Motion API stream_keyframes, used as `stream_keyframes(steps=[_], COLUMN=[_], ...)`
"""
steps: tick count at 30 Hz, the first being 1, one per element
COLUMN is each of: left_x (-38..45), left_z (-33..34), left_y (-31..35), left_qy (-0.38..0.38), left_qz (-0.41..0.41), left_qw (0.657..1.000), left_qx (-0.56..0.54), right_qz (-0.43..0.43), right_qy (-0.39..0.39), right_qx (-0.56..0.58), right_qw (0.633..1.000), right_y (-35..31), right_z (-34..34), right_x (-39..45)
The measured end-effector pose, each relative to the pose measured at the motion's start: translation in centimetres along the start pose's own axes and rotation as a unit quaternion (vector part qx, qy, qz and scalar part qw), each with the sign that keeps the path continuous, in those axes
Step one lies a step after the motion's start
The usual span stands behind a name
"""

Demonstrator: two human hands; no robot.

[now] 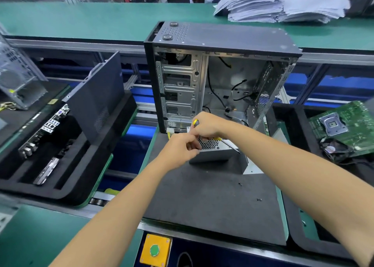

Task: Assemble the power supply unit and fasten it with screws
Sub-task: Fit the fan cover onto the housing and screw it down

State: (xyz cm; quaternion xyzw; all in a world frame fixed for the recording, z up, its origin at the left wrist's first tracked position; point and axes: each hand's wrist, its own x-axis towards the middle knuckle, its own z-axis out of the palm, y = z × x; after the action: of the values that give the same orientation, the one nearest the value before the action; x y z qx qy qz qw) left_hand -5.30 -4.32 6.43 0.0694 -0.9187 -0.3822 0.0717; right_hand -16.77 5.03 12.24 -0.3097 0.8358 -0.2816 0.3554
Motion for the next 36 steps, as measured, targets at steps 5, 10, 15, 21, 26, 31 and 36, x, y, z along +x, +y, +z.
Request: stream_keyframes(steps=[5,10,15,21,26,31,36], left_x=[-0.2,-0.1,0.2,0.8,1.0,1.0,0.6], left_z=[0.2,0.0,-0.2,-0.6,-0.9,-0.5,-0.4], left_y=[-0.6,-1.0,-1.2,-1.0,-1.1,-1.4,-1.9], left_qy=[0.028,0.037,0.011,-0.038,-0.056,-0.036,-0.028], left_qz=[-0.008,-0.006,-0.013,-0.056,-0.066,-0.084,-0.093], left_qw=[0.999,0.999,1.000,0.996,0.992,0.990,0.985], left_qx=[-0.016,-0.010,-0.021,-0.066,-0.089,-0.111,-0.140], right_qz=[-0.001,0.001,0.002,0.003,-0.007,-0.014,-0.035], right_qy=[0.011,0.010,0.008,0.012,0.018,0.011,0.056], right_qx=[0.000,-0.010,-0.008,-0.009,-0.006,-0.005,-0.002], right_qw=[1.000,1.000,1.000,1.000,1.000,1.000,0.998], right_y=[0.8,0.7,0.8,0.9,1.0,1.2,1.1], right_z=[-0.3,-0.3,-0.4,-0.1,-0.1,-0.1,-0.1], right_x=[0.1,0.4,0.5,0.4,0.4,0.5,0.3])
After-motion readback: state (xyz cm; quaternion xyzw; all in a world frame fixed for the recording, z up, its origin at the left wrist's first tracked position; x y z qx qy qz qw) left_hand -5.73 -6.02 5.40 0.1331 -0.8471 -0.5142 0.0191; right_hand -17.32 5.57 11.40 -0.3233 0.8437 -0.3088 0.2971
